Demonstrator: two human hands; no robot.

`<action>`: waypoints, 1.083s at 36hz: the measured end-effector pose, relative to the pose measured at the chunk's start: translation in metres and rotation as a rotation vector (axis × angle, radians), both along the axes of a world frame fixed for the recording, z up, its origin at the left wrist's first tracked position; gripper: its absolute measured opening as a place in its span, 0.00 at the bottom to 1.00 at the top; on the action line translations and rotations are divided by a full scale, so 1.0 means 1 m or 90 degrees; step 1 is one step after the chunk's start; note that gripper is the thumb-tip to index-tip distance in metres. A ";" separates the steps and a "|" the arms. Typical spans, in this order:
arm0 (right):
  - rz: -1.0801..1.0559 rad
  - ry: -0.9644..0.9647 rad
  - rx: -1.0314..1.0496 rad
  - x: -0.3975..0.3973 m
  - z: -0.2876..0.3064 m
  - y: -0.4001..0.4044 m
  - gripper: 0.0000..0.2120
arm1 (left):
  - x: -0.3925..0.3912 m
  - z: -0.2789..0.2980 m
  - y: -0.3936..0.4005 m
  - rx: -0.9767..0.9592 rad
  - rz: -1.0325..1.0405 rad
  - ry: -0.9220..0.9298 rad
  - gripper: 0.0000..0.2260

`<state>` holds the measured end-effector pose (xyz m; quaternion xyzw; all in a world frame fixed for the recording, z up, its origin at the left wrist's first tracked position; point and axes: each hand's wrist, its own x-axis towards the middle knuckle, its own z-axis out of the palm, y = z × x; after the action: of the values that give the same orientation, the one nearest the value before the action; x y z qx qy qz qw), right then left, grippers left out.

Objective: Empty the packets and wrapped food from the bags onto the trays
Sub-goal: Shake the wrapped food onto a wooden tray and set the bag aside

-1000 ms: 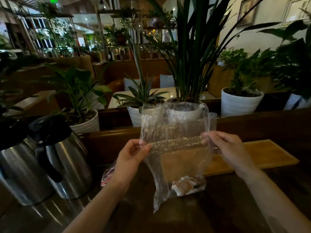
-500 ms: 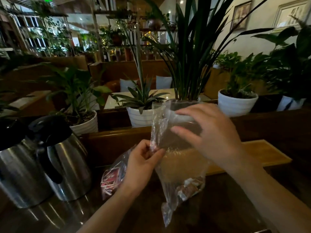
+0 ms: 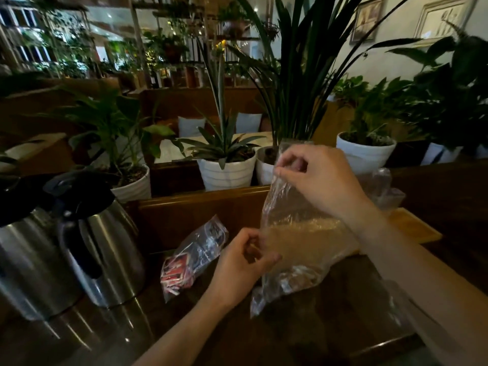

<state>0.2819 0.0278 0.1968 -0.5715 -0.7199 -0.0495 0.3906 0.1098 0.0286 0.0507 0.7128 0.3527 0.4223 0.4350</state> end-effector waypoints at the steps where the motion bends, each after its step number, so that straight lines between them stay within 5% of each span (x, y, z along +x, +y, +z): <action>1: 0.001 0.021 -0.006 0.003 0.002 0.001 0.01 | -0.002 -0.010 0.001 -0.004 -0.009 0.051 0.14; 7: -0.001 0.100 -0.073 0.021 0.019 0.008 0.04 | -0.010 -0.053 0.009 -0.110 -0.041 0.319 0.24; 17: -0.059 0.231 -0.149 0.063 0.034 -0.005 0.03 | -0.005 -0.061 0.003 -0.210 0.012 0.020 0.10; 25: -0.081 0.329 -0.158 0.113 0.030 -0.003 0.04 | 0.012 -0.052 0.007 -0.433 -0.057 -0.222 0.13; 28: -0.080 0.377 -0.165 0.135 0.023 0.005 0.04 | 0.025 -0.052 0.005 -0.392 -0.091 -0.160 0.26; 32: -0.037 0.428 -0.183 0.168 0.014 0.017 0.04 | 0.057 -0.052 0.003 -0.267 0.001 -0.068 0.16; 39: 0.020 0.461 -0.215 0.237 0.004 0.041 0.05 | 0.111 -0.063 0.005 -0.254 0.194 -0.064 0.09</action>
<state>0.5190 0.0684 0.2006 -0.5973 -0.5424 0.2802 0.5202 0.2208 0.0338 -0.0125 0.5297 0.5106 0.4400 0.5149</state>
